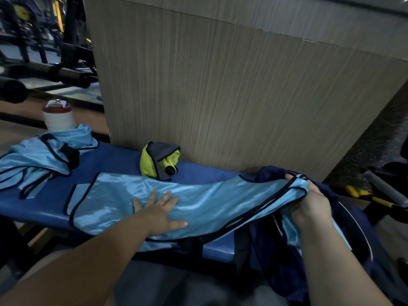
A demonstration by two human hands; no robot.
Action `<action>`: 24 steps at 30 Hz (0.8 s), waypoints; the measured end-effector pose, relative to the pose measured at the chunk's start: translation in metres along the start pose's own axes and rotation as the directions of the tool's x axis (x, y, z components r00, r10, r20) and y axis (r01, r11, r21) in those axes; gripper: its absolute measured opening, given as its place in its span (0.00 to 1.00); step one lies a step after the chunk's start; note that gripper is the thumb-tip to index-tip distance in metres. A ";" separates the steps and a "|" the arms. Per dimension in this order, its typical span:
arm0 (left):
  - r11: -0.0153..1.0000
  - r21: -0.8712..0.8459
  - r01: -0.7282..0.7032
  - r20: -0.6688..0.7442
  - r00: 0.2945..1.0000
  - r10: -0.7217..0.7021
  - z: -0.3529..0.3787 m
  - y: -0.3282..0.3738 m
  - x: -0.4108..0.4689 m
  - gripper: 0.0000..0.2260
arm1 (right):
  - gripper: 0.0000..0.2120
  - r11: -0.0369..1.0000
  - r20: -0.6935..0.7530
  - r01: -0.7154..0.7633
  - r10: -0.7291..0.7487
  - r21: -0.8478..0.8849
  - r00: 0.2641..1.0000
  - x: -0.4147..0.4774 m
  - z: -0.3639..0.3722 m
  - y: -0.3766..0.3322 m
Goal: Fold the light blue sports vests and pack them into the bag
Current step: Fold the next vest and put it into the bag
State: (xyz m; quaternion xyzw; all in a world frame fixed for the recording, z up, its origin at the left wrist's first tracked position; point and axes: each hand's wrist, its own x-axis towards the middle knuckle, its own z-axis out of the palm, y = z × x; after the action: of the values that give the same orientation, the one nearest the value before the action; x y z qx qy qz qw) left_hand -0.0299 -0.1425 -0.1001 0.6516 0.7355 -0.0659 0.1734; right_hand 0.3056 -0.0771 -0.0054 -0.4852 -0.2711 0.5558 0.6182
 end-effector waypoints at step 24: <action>0.225 -0.974 0.009 -0.029 0.986 -0.164 -0.023 0.002 0.008 0.43 | 0.24 0.404 0.827 0.728 0.164 -0.554 0.538 -0.067 0.132 0.145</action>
State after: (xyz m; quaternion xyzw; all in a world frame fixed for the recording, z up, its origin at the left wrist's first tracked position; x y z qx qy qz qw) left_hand -0.0330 -0.1276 -0.0811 0.3643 0.6615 0.4358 0.4896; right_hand 0.1132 -0.1141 -0.0717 -0.3640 -0.8431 0.3497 0.1855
